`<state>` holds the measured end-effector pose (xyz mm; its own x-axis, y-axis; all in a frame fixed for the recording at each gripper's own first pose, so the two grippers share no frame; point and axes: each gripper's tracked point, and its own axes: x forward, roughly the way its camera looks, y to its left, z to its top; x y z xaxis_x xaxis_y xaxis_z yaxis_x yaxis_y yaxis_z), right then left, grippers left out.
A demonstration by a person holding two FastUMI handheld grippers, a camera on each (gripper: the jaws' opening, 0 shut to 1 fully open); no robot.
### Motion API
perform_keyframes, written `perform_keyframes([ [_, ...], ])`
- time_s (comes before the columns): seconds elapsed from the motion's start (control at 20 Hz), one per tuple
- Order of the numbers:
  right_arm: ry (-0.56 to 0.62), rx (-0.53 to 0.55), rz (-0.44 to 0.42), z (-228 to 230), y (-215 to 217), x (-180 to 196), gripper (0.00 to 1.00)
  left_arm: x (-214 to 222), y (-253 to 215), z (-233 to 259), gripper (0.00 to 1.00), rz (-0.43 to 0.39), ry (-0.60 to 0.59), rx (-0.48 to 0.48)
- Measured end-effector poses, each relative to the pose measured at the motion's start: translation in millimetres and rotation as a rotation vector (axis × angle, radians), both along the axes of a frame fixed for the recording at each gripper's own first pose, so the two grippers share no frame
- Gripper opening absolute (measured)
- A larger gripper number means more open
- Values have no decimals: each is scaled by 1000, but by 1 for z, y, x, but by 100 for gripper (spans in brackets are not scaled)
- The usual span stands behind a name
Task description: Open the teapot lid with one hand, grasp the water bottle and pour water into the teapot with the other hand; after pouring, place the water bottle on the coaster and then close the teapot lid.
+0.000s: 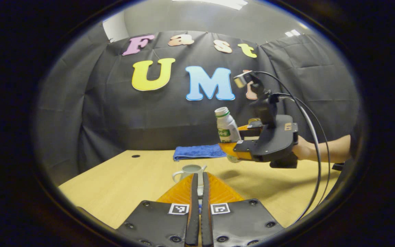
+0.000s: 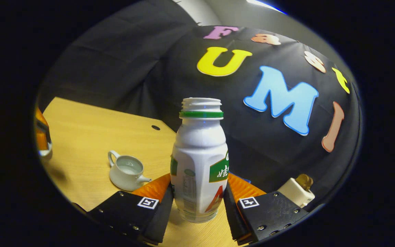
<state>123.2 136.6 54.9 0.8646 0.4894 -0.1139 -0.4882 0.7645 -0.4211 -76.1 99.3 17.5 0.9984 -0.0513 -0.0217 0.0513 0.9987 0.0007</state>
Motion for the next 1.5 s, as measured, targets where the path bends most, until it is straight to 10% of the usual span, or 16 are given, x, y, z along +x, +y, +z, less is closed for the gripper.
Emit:
perform_keyframes([
  [0.4, 21, 173, -191, -3, -88, -6, 70, 51, 6, -7, 13, 49, 22, -38],
  [1.5, 68, 310, -313, -19, -155, 9, 70, 177, 20, 13, 13, 82, 22, -3],
])
